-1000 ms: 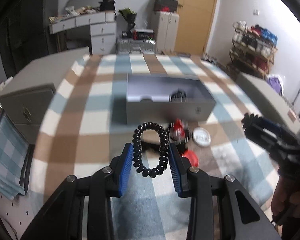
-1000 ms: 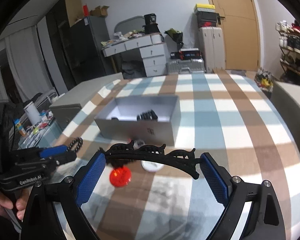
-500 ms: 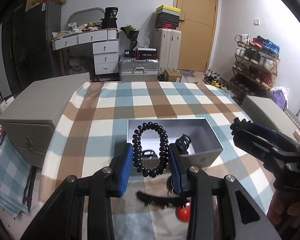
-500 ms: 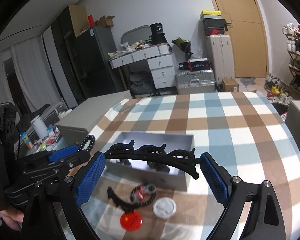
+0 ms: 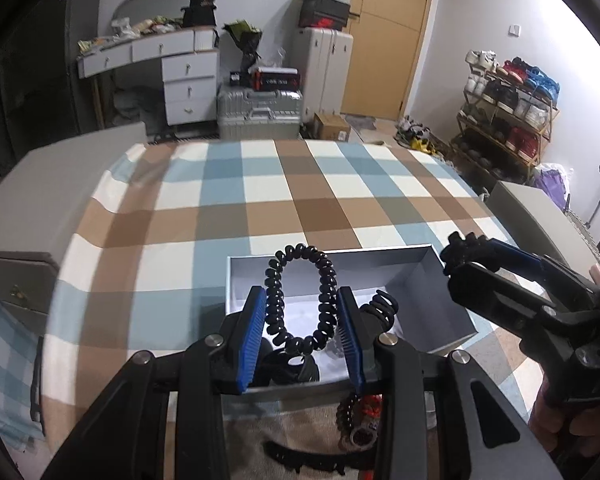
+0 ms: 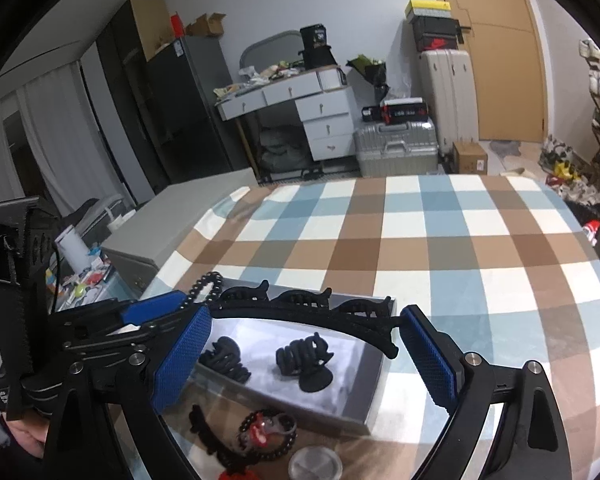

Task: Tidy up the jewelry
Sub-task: 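Lower the hair tie and comb into the grey box and open both grippers, then withdraw both tools from the box, then reach the left gripper toward the red China badge, then close the left gripper on the red China badge and lift it, then grasp the white pin badge with the right gripper while the left holds the red badge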

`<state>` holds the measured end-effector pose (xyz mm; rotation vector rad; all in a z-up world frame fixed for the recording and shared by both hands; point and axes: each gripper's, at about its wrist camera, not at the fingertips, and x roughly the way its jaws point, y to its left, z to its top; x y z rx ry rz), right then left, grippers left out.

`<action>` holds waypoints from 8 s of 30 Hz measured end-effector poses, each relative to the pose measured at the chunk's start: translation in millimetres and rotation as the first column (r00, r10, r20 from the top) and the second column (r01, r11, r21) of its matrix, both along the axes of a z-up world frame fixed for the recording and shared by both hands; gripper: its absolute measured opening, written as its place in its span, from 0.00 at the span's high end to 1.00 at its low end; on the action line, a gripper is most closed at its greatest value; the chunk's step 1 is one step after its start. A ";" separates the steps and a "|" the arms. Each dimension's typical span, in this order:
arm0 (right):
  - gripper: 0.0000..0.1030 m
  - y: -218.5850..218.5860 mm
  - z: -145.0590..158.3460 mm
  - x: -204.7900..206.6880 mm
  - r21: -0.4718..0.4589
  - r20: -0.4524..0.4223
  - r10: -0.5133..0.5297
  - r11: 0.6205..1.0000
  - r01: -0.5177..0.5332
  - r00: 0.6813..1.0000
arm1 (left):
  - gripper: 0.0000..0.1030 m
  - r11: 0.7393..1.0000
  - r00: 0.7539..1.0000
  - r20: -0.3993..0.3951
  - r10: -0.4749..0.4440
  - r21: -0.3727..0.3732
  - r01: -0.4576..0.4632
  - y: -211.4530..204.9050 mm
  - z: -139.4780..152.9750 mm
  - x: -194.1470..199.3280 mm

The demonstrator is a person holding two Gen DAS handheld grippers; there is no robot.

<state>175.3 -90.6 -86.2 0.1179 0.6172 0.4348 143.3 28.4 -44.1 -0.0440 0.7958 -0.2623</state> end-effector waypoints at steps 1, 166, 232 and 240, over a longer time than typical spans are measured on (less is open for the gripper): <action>0.07 -0.1 -2.6 3.8 0.012 -0.013 0.008 1.000 -0.008 1.000 | 0.71 1.000 1.000 -0.013 -0.007 -0.012 0.007 -0.3 -2.9 2.6; 0.00 -91.9 -75.1 -150.2 -0.071 -0.076 -0.268 0.962 0.263 0.960 | 0.64 0.973 0.974 -0.154 -0.167 0.136 0.188 -82.8 -58.8 -101.3; 0.60 0.3 -85.4 -81.5 -0.265 -0.149 0.067 0.958 -0.105 0.987 | 0.64 0.996 0.996 -0.022 0.084 -0.030 -0.085 64.2 -28.5 -141.9; 0.60 -17.8 -74.0 -102.5 -0.204 -0.118 0.059 0.975 -0.082 0.991 | 0.64 0.997 0.997 -0.006 0.074 -0.006 -0.074 51.8 -21.3 -138.0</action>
